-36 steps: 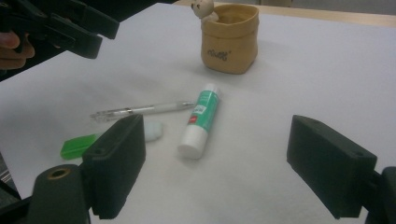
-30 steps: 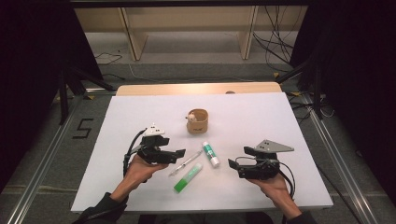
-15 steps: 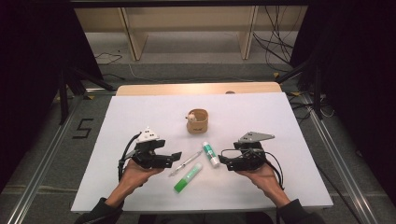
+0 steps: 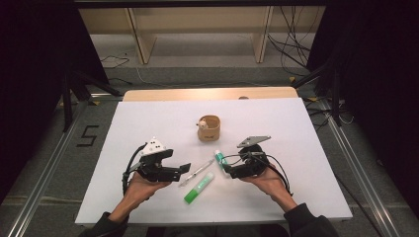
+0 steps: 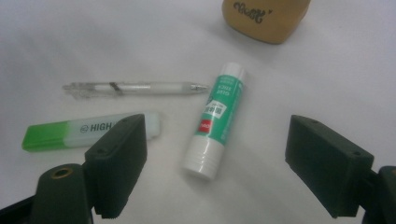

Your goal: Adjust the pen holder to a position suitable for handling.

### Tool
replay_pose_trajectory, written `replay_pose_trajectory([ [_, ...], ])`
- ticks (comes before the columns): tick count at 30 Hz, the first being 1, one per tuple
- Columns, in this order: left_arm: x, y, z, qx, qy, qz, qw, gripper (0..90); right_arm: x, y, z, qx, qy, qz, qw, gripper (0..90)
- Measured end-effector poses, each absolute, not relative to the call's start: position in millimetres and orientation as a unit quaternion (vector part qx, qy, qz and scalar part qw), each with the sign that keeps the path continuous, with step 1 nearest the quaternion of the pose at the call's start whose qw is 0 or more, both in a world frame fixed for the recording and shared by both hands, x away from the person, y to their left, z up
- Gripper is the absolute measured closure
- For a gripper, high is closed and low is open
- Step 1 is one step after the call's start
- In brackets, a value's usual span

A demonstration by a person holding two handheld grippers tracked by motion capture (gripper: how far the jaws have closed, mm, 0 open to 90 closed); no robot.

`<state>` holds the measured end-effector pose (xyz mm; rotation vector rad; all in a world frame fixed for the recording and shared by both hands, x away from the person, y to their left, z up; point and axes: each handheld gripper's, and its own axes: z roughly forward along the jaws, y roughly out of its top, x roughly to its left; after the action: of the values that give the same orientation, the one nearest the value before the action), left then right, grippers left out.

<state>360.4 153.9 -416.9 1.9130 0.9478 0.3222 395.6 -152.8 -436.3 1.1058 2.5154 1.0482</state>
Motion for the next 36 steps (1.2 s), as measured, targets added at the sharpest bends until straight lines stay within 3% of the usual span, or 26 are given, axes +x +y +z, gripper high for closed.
replay_pose_trajectory([
  [14,360,157,-419,0.779,0.392,0.133,0.470,15.2,412,-134,-448,0.371,0.875,0.299,0.082,27.1],
  [36,361,157,-420,0.781,0.391,0.133,0.468,15.2,427,-115,-461,0.381,0.893,0.228,0.068,44.4],
])
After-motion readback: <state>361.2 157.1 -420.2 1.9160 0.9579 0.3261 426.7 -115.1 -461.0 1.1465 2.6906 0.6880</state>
